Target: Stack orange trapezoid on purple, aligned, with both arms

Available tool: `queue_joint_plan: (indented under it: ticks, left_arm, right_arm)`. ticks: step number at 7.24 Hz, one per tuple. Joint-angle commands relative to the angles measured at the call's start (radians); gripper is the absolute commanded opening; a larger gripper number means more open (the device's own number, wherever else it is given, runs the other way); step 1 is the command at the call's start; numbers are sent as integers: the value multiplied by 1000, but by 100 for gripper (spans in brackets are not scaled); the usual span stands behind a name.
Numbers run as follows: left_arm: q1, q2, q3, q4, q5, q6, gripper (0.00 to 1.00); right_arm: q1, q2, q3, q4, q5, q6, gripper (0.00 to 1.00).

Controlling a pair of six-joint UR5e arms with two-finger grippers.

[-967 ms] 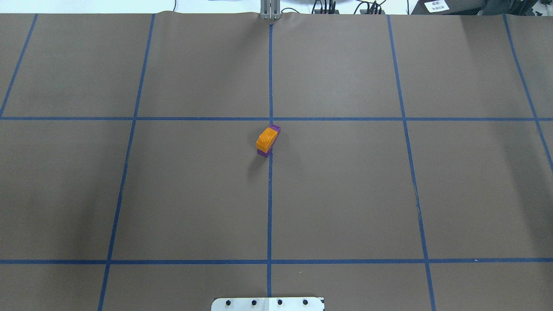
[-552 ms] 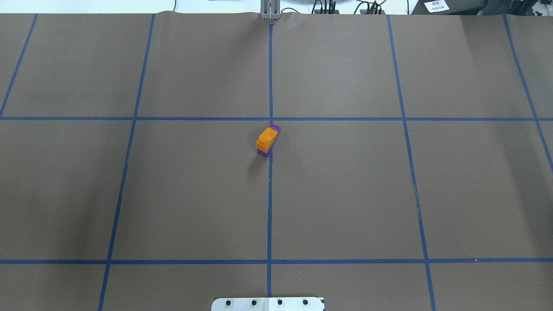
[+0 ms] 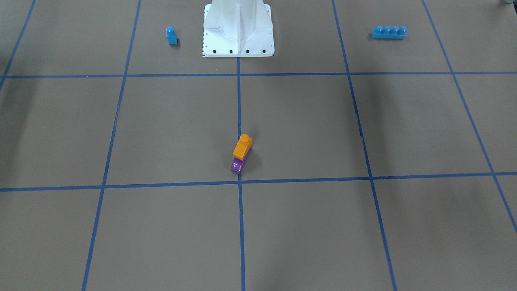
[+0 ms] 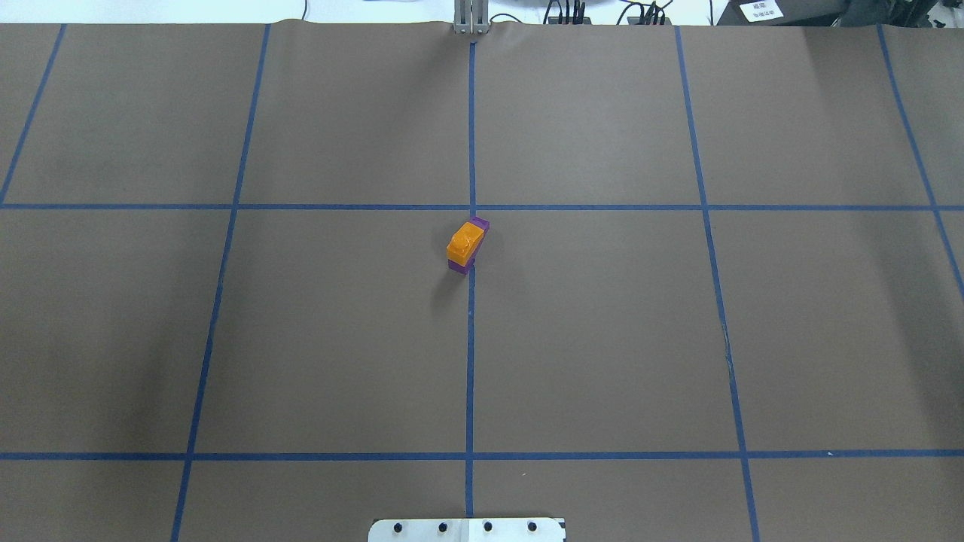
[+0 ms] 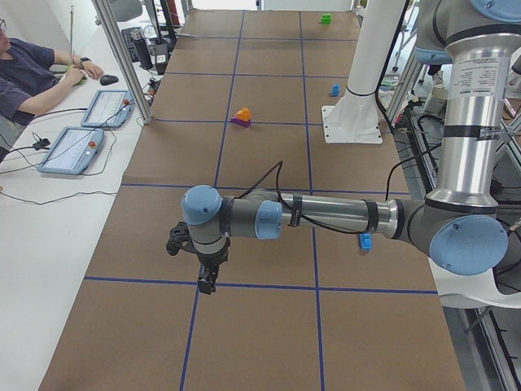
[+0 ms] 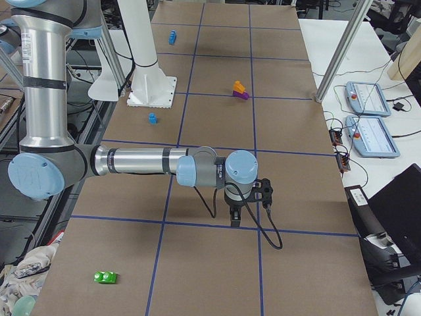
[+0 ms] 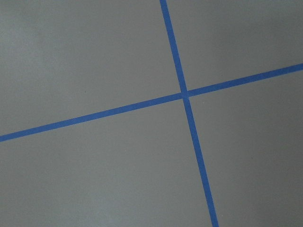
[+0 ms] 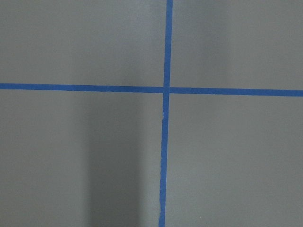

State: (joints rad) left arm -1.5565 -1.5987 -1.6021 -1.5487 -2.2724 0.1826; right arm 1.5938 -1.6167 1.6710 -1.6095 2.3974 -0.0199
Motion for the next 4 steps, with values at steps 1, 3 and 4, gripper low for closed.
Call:
queue_joint_plan:
  ticks: [1,3,4]
  left_arm:
    - [1,-4,-2,-1,-7,-139,100]
    - [1,-3,-4,-2,-10,-153,100]
    - [1,-4,-4,-1,-16,-155,100]
  right_arm:
    - [0,0,4,0,0,0,100]
    - [0,0,4,-1,0,0,100]
    - [0,0,3,0,0,0,100]
